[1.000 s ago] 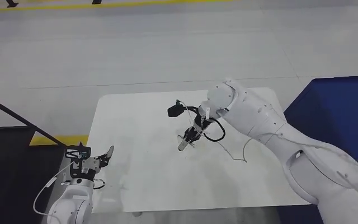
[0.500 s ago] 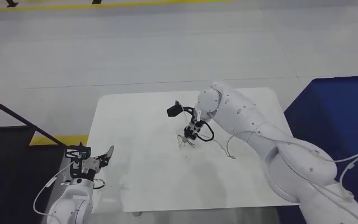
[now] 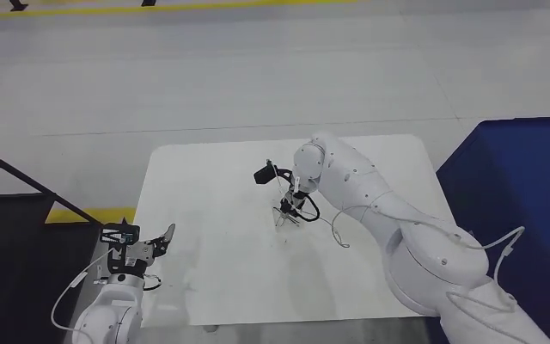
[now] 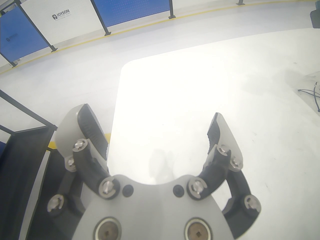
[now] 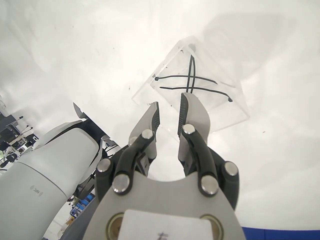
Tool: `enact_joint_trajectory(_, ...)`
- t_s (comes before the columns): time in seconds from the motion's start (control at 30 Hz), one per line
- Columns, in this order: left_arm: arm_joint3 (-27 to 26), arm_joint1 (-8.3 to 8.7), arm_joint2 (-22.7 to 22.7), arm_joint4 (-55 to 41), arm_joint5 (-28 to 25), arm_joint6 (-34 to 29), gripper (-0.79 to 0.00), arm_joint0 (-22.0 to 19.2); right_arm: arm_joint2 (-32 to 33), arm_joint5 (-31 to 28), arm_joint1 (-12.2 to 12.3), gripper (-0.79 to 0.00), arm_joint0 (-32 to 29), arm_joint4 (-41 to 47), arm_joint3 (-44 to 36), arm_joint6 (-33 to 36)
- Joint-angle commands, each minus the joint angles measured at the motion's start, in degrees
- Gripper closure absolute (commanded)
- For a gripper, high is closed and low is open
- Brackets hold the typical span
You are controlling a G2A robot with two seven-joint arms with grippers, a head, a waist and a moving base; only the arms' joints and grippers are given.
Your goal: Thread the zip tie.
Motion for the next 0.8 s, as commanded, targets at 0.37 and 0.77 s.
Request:
enact_joint_trajectory(0.37, 0.0, 0.00, 0.0, 0.0, 0.0, 0.0, -0.785, 0.0, -0.2, -0.1, -3.7, -0.105, -0.8, -8.3, 4.5, -7.2)
enact_joint_trajectory(0.77, 0.0, 0.00, 0.0, 0.0, 0.0, 0.0, -0.785, 0.0, 0.2, 0.9, -6.2, -0.209, -1.8, -11.3, 7.4, -8.9)
